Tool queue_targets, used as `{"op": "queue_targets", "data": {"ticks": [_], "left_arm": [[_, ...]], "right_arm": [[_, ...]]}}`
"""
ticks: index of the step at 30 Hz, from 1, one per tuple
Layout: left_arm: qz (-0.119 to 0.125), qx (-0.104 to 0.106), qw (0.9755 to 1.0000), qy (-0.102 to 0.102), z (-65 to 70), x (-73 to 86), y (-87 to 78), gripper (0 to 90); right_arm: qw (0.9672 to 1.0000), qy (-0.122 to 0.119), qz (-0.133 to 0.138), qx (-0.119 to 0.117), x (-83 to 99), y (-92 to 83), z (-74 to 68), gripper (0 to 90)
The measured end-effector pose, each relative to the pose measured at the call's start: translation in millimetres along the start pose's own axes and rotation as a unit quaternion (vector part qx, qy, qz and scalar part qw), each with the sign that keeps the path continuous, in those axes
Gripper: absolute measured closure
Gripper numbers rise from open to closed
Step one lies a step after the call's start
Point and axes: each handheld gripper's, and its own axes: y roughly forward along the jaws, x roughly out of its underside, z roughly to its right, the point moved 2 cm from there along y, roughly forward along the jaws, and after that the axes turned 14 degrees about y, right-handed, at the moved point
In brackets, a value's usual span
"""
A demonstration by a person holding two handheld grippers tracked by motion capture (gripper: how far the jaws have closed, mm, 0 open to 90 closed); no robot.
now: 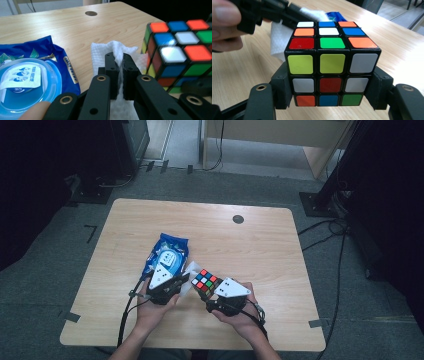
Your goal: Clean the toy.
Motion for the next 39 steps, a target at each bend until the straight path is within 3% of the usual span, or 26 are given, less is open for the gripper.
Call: {"op": "queue_targets", "data": {"ticks": [7, 10, 12, 17, 19, 21, 24, 29, 33, 39], "left_arm": [[-0.002, 0.01, 0.9999, -0.003, 5.7, 0.5, 5.8, 76.1], [0.008, 0.001, 0.9997, -0.024, 1.3, -2.6, 1.8, 65.7], [0.02, 0.007, 0.9989, -0.042, -3.4, -4.7, -2.2, 59.8], [0.038, 0.052, 0.9958, -0.066, -2.0, -13.9, -8.4, 49.7], [0.044, 0.058, 0.9949, -0.069, 2.0, -18.6, -10.2, 49.5], [0.044, 0.086, 0.9927, -0.072, 6.5, -24.2, -10.9, 43.7], [0.041, 0.091, 0.9929, -0.065, 13.0, -29.0, -11.6, 40.1], [0.012, 0.111, 0.992, -0.059, 23.9, -31.8, -4.8, 34.0], [-0.018, 0.111, 0.992, -0.057, 26.4, -29.9, 1.4, 31.7], [-0.06, 0.114, 0.9893, -0.068, 26.1, -26.3, 9.2, 30.4]], "right_arm": [[0.9999, 0.004, 0.008, 0.009, -1.5, -7.3, 9.1, 34.9], [0.9999, 0.004, 0.009, 0.012, -1.2, -9.1, 10.4, 34.9], [0.9998, 0.008, 0.008, 0.014, -1.1, -10.1, 11.2, 34.9], [0.9998, 0.01, 0.01, 0.014, -0.9, -8.7, 11.3, 34.9], [0.9998, 0.007, 0.008, 0.015, -0.1, -6.5, 9.2, 34.9], [0.9998, 0.012, 0.005, 0.014, 0.9, -4.8, 8.6, 34.9], [0.9999, 0.004, 0.001, 0.013, 2.2, -1.5, 4.1, 34.9], [1.0, -0.005, 0.0, 0.005, 3.3, 2.8, -5.2, 34.9], [0.9999, -0.011, -0.003, 0.006, 5.5, 5.7, -9.8, 34.9], [0.9985, -0.045, 0.0, 0.03, 8.0, 9.8, -16.5, 34.9]]}}
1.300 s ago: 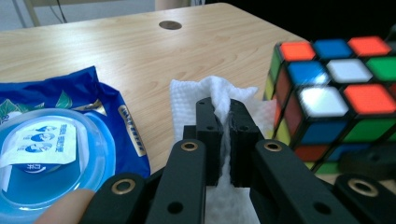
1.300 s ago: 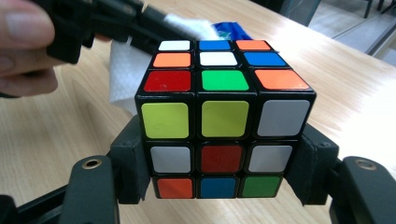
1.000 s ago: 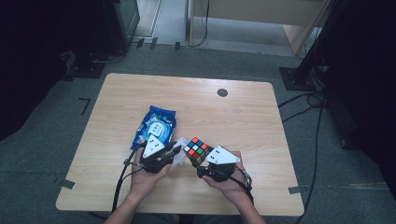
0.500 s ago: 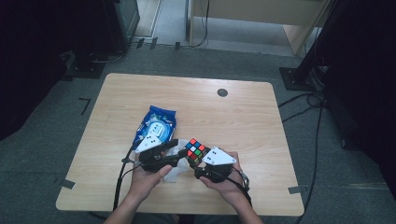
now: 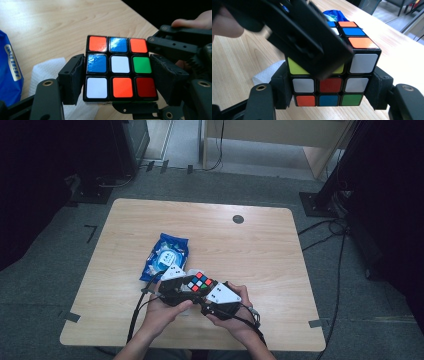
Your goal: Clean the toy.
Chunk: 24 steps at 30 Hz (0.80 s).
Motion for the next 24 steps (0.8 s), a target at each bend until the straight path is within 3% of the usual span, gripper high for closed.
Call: {"op": "queue_targets", "data": {"ticks": [4, 7, 13, 15, 18, 20, 21, 22, 24], "left_arm": [[-0.023, -0.001, 0.9997, 0.003, 0.3, 2.5, 4.6, 29.5], [-0.019, -0.005, 0.9998, 0.007, 0.2, 2.2, 3.2, 31.7], [0.011, 0.0, 0.9999, -0.006, -7.1, 2.1, -4.5, 33.8], [0.044, 0.004, 0.9989, -0.017, -12.4, 0.3, -12.6, 33.8], [0.086, 0.011, 0.9962, -0.011, -16.1, -2.4, -23.5, 33.8], [0.098, 0.013, 0.9951, 0.004, -15.6, -3.1, -26.7, 33.7], [0.099, 0.015, 0.9949, 0.01, -14.8, -3.1, -27.3, 33.8], [0.102, 0.014, 0.9945, 0.017, -14.2, -2.6, -27.0, 33.7], [0.101, 0.018, 0.9945, 0.023, -13.5, -1.4, -25.8, 33.7]], "right_arm": [[0.9997, -0.021, 0.007, 0.009, -0.3, 0.4, -5.7, 34.9], [0.9996, -0.025, 0.008, 0.01, 0.5, 1.1, -6.4, 34.8], [0.9998, -0.01, 0.017, -0.01, 0.9, 0.6, -1.6, 32.7], [0.9999, -0.007, 0.011, -0.005, 3.4, 2.0, 2.5, 31.6], [0.9998, 0.018, 0.003, 0.006, 9.1, 4.8, 11.3, 34.7], [0.9993, 0.033, 0.002, 0.014, 9.4, 6.0, 16.9, 41.4], [0.9986, 0.048, 0.005, 0.022, 8.9, 6.1, 20.2, 47.0], [0.997, 0.071, 0.006, 0.031, 8.6, 5.3, 24.3, 58.5], [0.9906, 0.134, 0.02, -0.013, 7.4, 0.4, 34.3, 76.6]]}}
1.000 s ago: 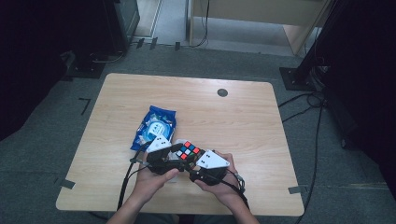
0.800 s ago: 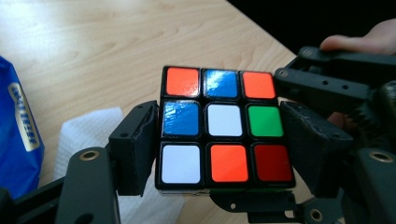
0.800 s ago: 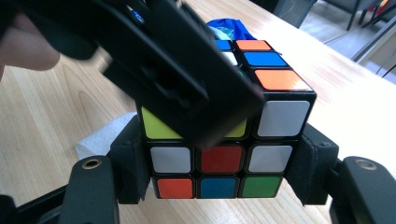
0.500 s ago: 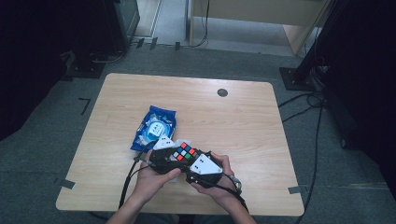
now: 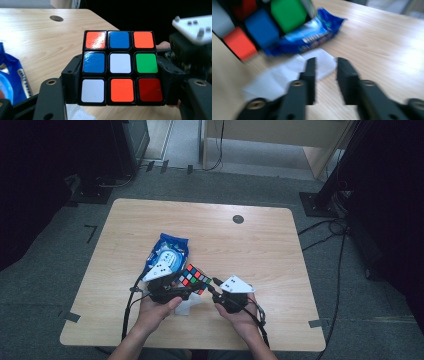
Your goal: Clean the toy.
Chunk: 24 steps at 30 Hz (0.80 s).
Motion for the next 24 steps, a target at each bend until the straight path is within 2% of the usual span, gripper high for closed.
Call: {"op": "queue_targets", "data": {"ticks": [2, 4, 6, 13, 17, 21, 24], "left_arm": [[0.0, 0.006, 1.0, 0.007, 1.9, 1.7, 2.2, 33.7], [-0.002, 0.01, 0.9999, 0.011, 3.8, 3.1, 4.5, 33.7], [-0.003, 0.014, 0.9998, 0.016, 5.4, 4.9, 6.7, 33.7], [-0.012, 0.031, 0.9994, 0.013, 3.7, 7.7, 7.3, 33.7], [-0.011, 0.039, 0.9991, 0.007, 3.3, 8.5, 7.3, 33.6], [-0.013, 0.041, 0.999, 0.012, 2.8, 9.2, 6.7, 33.7], [-0.004, 0.042, 0.9988, 0.025, 2.2, 8.6, 2.4, 33.8]], "right_arm": [[0.9996, 0.013, 0.002, -0.023, -1.8, -3.2, 1.6, 83.1], [0.999, 0.002, 0.009, -0.044, -3.8, -6.7, 0.5, 86.1], [0.998, 0.003, 0.015, -0.061, -5.1, -9.1, -1.6, 88.8], [0.9982, -0.003, 0.012, -0.059, -5.3, -11.7, -2.6, 90.0], [0.9981, -0.009, 0.023, -0.057, -6.2, -13.3, -3.5, 90.0], [0.9976, -0.014, 0.034, -0.058, -7.3, -16.2, -3.8, 90.0], [0.9969, -0.019, 0.042, -0.064, -8.2, -17.8, -5.1, 90.0]]}}
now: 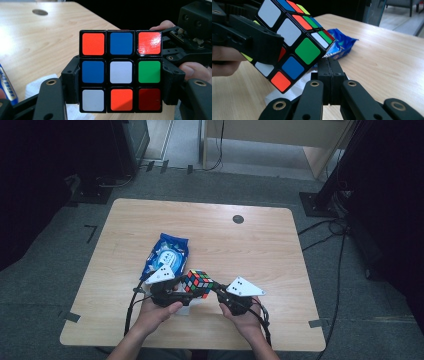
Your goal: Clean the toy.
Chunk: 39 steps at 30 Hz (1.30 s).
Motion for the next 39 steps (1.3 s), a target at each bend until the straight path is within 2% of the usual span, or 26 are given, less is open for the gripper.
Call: {"op": "queue_targets", "data": {"ticks": [2, 3, 5, 9, 13, 16, 18, 21, 25, 28, 30, 33, 35, 38, 39], "left_arm": [[0.01, -0.009, 0.9999, 0.004, -2.7, -1.3, -5.5, 33.8], [0.013, -0.015, 0.9998, 0.006, -4.2, -1.3, -7.3, 33.9], [0.015, -0.025, 0.9995, 0.01, -8.1, -0.7, -11.7, 33.9], [0.022, -0.041, 0.9985, 0.027, -12.9, 0.6, -17.8, 33.8], [0.022, -0.057, 0.9972, 0.044, -20.2, 3.4, -25.2, 33.9], [0.023, -0.082, 0.9945, 0.062, -27.6, 6.7, -33.3, 33.8], [0.028, -0.086, 0.9942, 0.058, -33.6, 8.2, -39.9, 33.8], [0.035, -0.093, 0.9938, 0.05, -41.0, 10.5, -48.1, 33.9], [0.032, -0.097, 0.9937, 0.046, -47.0, 13.7, -53.2, 33.8], [0.035, -0.09, 0.9942, 0.049, -48.0, 15.4, -51.5, 33.9], [0.036, -0.094, 0.9936, 0.051, -48.0, 15.8, -49.1, 33.8], [0.03, -0.098, 0.9935, 0.049, -49.2, 17.4, -46.6, 33.8], [0.018, -0.109, 0.9926, 0.051, -48.6, 18.3, -45.7, 33.8], [0.015, -0.107, 0.9933, 0.041, -48.4, 18.1, -46.4, 33.7], [0.017, -0.105, 0.9938, 0.035, -48.7, 17.8, -47.4, 33.7]], "right_arm": [[0.9999, -0.001, 0.008, -0.01, -1.5, -0.9, -1.7, 86.5], [0.9998, 0.0, 0.016, -0.01, -3.0, -1.4, -2.2, 80.4], [0.9999, 0.006, 0.014, 0.001, -4.6, 0.6, -0.6, 73.4], [0.9989, 0.039, -0.022, 0.012, 3.2, 17.8, 6.3, 59.9], [0.9972, 0.039, -0.063, 0.015, 13.9, 39.8, 2.6, 48.0], [0.9952, 0.027, -0.093, 0.013, 18.4, 56.5, -1.8, 39.6], [0.9931, 0.029, -0.114, 0.011, 19.8, 67.7, -2.4, 33.0], [0.9906, 0.037, -0.131, 0.01, 22.9, 79.2, -0.9, 30.6], [0.9883, 0.042, -0.145, 0.022, 26.6, 91.9, 1.1, 29.2], [0.9876, 0.032, -0.151, 0.029, 27.4, 101.0, -1.8, 29.5], [0.9857, 0.018, -0.164, 0.034, 28.3, 107.4, -4.4, 29.1], [0.983, 0.012, -0.18, 0.036, 30.4, 112.5, -5.2, 32.4], [0.9831, 0.007, -0.179, 0.039, 31.2, 113.0, -5.4, 35.7], [0.9829, 0.002, -0.179, 0.042, 31.6, 112.6, -5.4, 38.5], [0.9829, -0.007, -0.178, 0.046, 32.2, 112.5, -6.0, 40.4]]}}
